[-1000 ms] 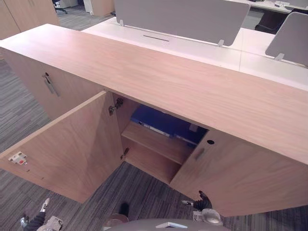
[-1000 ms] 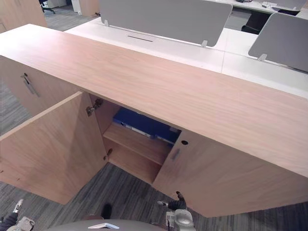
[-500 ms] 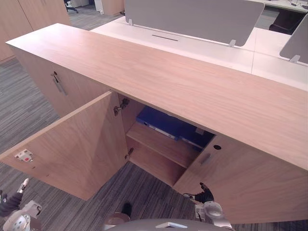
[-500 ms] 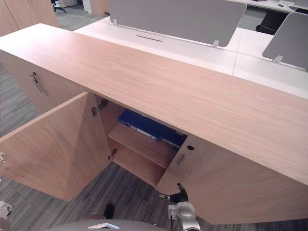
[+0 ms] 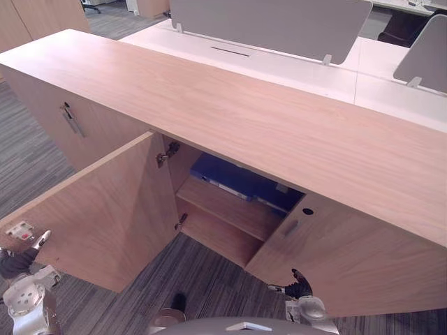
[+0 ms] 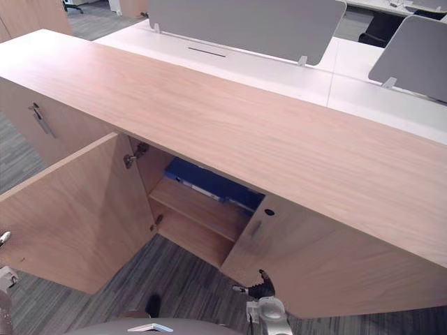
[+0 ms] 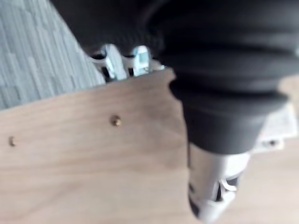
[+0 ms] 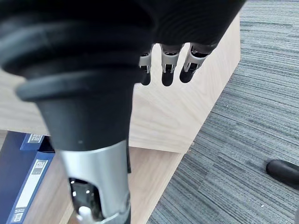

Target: Walk over to the cabinet, pick up the folder, carry it to the office cabinet, place the folder inside the office cabinet, then close the office cabinet door

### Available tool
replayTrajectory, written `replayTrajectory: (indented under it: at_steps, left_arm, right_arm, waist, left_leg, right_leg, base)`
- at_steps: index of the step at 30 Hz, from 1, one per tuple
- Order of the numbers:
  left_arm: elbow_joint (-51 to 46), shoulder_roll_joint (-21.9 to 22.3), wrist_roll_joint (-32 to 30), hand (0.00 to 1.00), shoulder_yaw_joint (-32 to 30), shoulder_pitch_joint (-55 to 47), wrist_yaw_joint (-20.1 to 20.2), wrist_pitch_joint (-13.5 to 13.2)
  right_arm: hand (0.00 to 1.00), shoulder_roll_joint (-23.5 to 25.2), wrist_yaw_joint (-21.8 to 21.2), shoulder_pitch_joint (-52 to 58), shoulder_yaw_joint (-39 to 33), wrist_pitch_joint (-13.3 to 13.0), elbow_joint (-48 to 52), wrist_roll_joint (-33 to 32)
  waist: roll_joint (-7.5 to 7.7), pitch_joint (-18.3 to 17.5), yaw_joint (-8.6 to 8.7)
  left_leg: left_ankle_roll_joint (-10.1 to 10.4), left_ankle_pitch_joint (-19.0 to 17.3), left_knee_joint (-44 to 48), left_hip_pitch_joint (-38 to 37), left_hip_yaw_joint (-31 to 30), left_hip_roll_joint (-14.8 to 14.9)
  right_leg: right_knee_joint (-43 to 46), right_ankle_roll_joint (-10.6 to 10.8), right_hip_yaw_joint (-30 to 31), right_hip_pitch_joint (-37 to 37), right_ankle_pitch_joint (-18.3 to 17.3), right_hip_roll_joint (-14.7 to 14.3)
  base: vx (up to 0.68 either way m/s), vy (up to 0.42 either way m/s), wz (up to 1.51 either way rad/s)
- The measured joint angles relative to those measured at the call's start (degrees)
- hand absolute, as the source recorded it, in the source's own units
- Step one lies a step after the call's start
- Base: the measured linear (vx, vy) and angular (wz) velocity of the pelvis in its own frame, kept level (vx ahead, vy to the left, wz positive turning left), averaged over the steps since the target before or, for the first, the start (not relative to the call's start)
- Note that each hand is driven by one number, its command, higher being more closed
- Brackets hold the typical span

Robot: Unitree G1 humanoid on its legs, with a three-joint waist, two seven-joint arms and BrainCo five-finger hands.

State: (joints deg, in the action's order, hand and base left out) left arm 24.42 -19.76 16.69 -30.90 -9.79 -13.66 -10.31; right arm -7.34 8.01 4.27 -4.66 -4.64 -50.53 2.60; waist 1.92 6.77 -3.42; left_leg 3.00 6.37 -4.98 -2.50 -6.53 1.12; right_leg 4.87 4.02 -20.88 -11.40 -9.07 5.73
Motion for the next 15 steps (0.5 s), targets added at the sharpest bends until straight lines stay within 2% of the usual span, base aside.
replayTrajectory:
  at_steps: [5,9,15]
  left_arm:
    - [-0.22,0.01,-1.28,0.00,0.73,-0.14,-0.03,1.05]
    - [-1.44,0.49,-0.96,0.00,1.07,-0.58,-0.01,1.05]
    - [-4.03,2.60,0.72,0.00,2.50,-1.93,-0.01,0.79]
  right_arm:
    - [0.00,0.25,-0.23,0.12,0.04,0.05,-0.09,0.14]
    - [0.00,0.21,-0.33,0.30,0.00,0.42,-0.24,0.15]
    - [0.00,0.40,-0.39,1.26,0.03,1.11,-1.00,1.42]
  waist:
    - [-0.26,0.13,-0.37]
    - [-0.82,0.47,-0.45]
    - [-0.90,0.43,-0.88]
  left_leg:
    - [0.03,-0.04,-0.02,-0.56,0.50,0.14]
    - [0.02,-0.04,-0.02,-0.61,0.97,0.56]
    - [-0.08,-0.13,-0.02,-0.65,2.00,0.69]
  right_leg:
    - [0.03,-0.08,0.55,-0.10,0.13,0.06]
    - [-0.02,-0.38,1.20,0.22,0.27,-0.22]
    - [0.07,-0.54,2.78,0.60,0.54,-0.14]
  base:
    - [-0.05,-0.006,-0.05]
    - [-0.07,-0.007,-0.06]
    - [-0.05,0.008,-0.06]
